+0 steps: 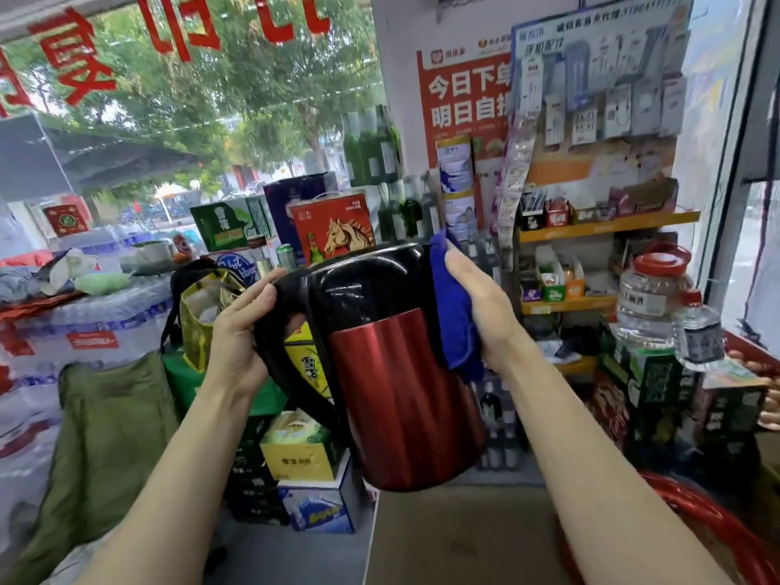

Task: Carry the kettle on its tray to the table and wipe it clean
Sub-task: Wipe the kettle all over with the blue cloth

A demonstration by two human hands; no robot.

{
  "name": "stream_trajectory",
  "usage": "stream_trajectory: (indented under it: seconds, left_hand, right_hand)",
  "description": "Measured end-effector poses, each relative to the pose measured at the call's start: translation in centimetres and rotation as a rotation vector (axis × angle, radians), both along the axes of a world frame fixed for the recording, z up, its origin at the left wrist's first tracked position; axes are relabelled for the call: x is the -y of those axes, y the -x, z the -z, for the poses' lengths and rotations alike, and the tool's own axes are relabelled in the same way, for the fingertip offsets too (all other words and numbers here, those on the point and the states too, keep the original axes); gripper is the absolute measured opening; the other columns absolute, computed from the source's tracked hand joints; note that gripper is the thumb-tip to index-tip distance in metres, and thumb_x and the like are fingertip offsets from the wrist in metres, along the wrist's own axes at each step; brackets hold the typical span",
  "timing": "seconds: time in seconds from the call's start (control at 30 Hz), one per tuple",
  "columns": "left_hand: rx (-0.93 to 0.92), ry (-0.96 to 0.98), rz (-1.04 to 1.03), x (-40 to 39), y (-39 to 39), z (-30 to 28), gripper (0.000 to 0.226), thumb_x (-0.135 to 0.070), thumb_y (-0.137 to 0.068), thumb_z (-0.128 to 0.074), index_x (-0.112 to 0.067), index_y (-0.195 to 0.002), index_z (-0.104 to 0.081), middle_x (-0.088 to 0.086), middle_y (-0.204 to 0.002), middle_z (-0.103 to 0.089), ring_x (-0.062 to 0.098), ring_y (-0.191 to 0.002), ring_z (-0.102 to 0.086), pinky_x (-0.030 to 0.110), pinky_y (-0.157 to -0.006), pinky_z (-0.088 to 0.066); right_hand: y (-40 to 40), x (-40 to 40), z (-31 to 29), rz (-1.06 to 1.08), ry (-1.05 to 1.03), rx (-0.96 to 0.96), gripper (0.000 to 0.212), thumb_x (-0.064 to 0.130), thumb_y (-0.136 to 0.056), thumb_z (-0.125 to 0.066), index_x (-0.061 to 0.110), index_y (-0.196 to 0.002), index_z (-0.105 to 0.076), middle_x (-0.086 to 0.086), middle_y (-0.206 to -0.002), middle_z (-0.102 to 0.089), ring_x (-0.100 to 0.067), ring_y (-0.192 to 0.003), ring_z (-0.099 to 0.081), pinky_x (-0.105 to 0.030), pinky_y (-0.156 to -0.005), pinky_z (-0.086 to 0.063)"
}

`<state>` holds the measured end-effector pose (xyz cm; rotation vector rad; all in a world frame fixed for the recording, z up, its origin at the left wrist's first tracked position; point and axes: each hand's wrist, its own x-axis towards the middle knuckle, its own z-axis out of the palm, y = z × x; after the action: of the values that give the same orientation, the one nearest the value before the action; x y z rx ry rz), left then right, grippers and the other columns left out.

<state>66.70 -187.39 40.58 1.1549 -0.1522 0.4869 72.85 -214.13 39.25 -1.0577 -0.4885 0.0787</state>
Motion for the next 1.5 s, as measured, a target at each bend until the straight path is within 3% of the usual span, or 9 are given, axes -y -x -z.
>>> stream_trajectory:
  seconds: [0.2, 0.37, 0.47, 0.63, 0.73, 0.87, 1.0, 1.4, 1.5]
  left_hand:
    - [0.014, 0.109, -0.085, 0.8, -2.6, -0.3, 0.028, -0.009, -0.092, -0.057, -0.006, -0.119, -0.067, 0.004, -0.098, -0.076, 0.019, -0.091, -0.073, 0.032, -0.077, -0.061]
    - [-0.11, 0.188, -0.282, 3.4, -4.8, 3.3, 0.021, -0.008, -0.088, -0.067, -0.009, -0.109, -0.072, 0.003, -0.099, -0.076, 0.02, -0.092, -0.074, 0.032, -0.071, -0.062]
    - [-0.126, 0.205, -0.383, 6.5, -5.2, 5.7, 0.027, -0.007, -0.087, -0.071, -0.007, -0.114, -0.072, 0.006, -0.103, -0.076, 0.022, -0.093, -0.073, 0.028, -0.068, -0.06]
    - [-0.064, 0.119, -0.556, 11.2, -6.0, 10.9, 0.021, -0.013, -0.087, -0.074, -0.021, -0.105, -0.076, 0.009, -0.115, -0.074, 0.02, -0.099, -0.071, 0.033, -0.077, -0.059]
    - [-0.111, -0.017, -0.634, 12.9, -6.6, 15.8, 0.023, -0.023, -0.082, -0.075, -0.03, -0.104, -0.077, 0.002, -0.112, -0.075, 0.022, -0.108, -0.07, 0.046, -0.092, -0.058]
    - [-0.319, -0.114, -0.675, 15.0, -7.7, 22.9, 0.034, -0.017, -0.085, -0.075, -0.013, -0.118, -0.073, -0.004, -0.108, -0.073, 0.012, -0.104, -0.068, 0.037, -0.1, -0.053]
    - [-0.493, -0.187, -0.676, 18.0, -7.4, 28.6, 0.036, -0.02, -0.086, -0.076, -0.021, -0.122, -0.072, 0.0, -0.116, -0.074, 0.012, -0.107, -0.065, 0.03, -0.1, -0.051]
    - [-0.356, -0.446, -0.648, 24.8, -1.0, 38.1, 0.043, -0.018, -0.094, -0.067, -0.02, -0.137, -0.06, 0.001, -0.144, -0.057, 0.011, -0.136, -0.05, 0.038, -0.113, -0.04]
    - [-0.377, -0.47, -0.568, 26.3, 1.9, 39.1, 0.048, -0.02, -0.099, -0.059, -0.03, -0.145, -0.047, -0.006, -0.157, -0.04, 0.002, -0.145, -0.034, 0.023, -0.117, -0.03]
  right_hand:
    - [-1.6, 3.1, 4.6, -0.175, 0.06, -0.336, 0.048, 0.044, -0.083, -0.064, 0.008, -0.113, -0.071, -0.012, -0.101, -0.074, -0.025, -0.083, -0.072, -0.033, -0.076, -0.06]
    - [0.1, 1.1, 12.7, 0.111, -0.501, -0.622, 0.054, 0.043, -0.082, -0.068, 0.012, -0.126, -0.065, -0.014, -0.111, -0.07, -0.031, -0.09, -0.07, -0.041, -0.079, -0.058]
    - [0.0, -0.3, 15.5, 0.321, -0.651, -0.763, 0.036, 0.048, -0.085, -0.068, 0.021, -0.11, -0.066, -0.008, -0.092, -0.069, -0.027, -0.081, -0.068, -0.047, -0.077, -0.059]
    - [0.5, -0.1, 19.7, 0.59, -0.449, -0.842, 0.015, 0.033, -0.094, -0.064, 0.021, -0.102, -0.062, 0.006, -0.067, -0.05, -0.008, -0.046, -0.046, -0.02, -0.041, -0.037]
    - [1.8, 1.3, 24.0, 0.481, -0.285, -0.957, 0.009, 0.027, -0.092, -0.067, 0.022, -0.09, -0.06, 0.004, -0.067, -0.058, -0.012, -0.052, -0.054, -0.028, -0.054, -0.045]
    - [4.8, 5.1, 29.7, 0.321, -0.136, -1.143, 0.032, 0.031, -0.084, -0.075, 0.009, -0.106, -0.066, -0.013, -0.093, -0.073, -0.033, -0.085, -0.069, -0.046, -0.088, -0.055]
    - [8.5, 8.7, 32.9, 0.254, -0.129, -1.209, 0.034, 0.032, -0.081, -0.075, 0.009, -0.105, -0.068, -0.013, -0.096, -0.071, -0.032, -0.084, -0.069, -0.038, -0.077, -0.056]
    - [12.8, 13.4, 34.5, 0.177, -0.207, -1.052, 0.034, 0.035, -0.091, -0.057, 0.009, -0.111, -0.068, -0.013, -0.096, -0.073, -0.025, -0.079, -0.072, -0.033, -0.066, -0.059]
    - [13.3, 13.9, 33.8, 0.164, -0.212, -1.043, 0.037, 0.035, -0.092, -0.055, 0.008, -0.116, -0.066, -0.013, -0.095, -0.073, -0.025, -0.078, -0.072, -0.032, -0.065, -0.06]
